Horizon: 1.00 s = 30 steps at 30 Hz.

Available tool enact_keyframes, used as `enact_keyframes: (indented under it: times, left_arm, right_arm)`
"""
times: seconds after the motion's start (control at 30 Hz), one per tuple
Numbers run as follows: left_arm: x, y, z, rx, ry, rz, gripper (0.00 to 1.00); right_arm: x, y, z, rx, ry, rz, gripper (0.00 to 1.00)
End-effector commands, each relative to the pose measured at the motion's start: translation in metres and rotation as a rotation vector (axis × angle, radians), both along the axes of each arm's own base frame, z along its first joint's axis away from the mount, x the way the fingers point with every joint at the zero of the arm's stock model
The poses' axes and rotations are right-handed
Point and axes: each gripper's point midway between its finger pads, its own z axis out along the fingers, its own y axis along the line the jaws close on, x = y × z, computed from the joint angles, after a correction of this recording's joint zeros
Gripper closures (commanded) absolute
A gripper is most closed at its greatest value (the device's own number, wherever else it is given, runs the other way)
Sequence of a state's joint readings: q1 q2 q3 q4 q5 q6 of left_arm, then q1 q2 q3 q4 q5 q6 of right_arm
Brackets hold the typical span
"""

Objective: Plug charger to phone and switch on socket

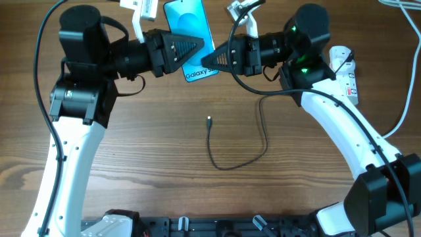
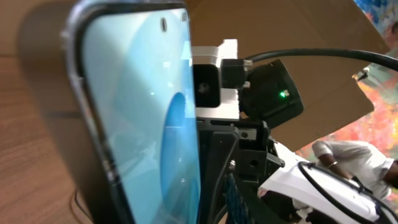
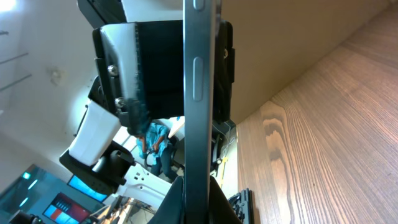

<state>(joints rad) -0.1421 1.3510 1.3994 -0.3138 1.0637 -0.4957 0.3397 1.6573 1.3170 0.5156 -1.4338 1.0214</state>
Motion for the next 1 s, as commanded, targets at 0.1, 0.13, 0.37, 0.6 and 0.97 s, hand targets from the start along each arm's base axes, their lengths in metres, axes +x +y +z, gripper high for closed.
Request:
enact_keyframes:
  times: [0.1,0.13,0.37,0.6,0.97]
  left_arm:
    - [-0.018,-0.007,0.012,-0.016,-0.045,-0.078,0.65]
    - [-0.018,-0.007,0.012,-0.016,-0.045,-0.078,0.62]
    - [-0.018,-0.007,0.012,-0.016,-0.044,-0.079,0.71]
    - [-0.018,-0.007,0.009,-0.013,-0.026,-0.075,0.94]
    - [0.011,0.011,-0.033,0.107,0.118,0.144,0.96]
  right_arm:
    - [0.007,0.003,0.005,0.006,0.027,-0.049,0.96]
    - [0.005,0.004,0.005,0.004,0.026,-0.035,0.96]
    - [0.000,0.006,0.004,-0.001,0.027,-0.009,0.96]
    - [0.001,0.006,0.003,-0.002,0.029,-0.010,0.95]
    - [-0.004,0.005,-0.008,-0.017,0.013,0.026,0.15]
